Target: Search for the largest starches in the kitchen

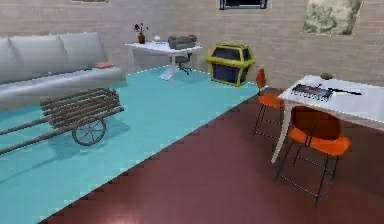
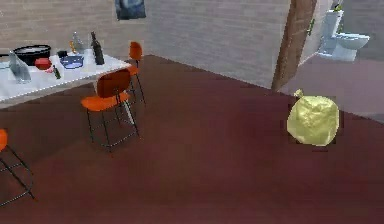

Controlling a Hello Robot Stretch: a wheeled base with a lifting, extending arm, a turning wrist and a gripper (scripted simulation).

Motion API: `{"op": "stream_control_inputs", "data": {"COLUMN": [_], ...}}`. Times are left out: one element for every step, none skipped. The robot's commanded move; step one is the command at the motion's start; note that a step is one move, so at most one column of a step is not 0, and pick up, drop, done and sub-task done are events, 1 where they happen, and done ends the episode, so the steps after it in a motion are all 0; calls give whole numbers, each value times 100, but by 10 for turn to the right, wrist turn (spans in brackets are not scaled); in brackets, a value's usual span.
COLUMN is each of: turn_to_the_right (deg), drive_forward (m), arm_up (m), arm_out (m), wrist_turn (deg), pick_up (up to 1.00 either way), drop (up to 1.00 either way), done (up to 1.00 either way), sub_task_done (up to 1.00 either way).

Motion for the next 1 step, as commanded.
{"op": "stream_control_inputs", "data": {"turn_to_the_right": [0], "drive_forward": [100], "arm_up": [0], "arm_out": [0], "wrist_turn": [0], "pick_up": [0], "drop": [0], "done": [0], "sub_task_done": [0]}}
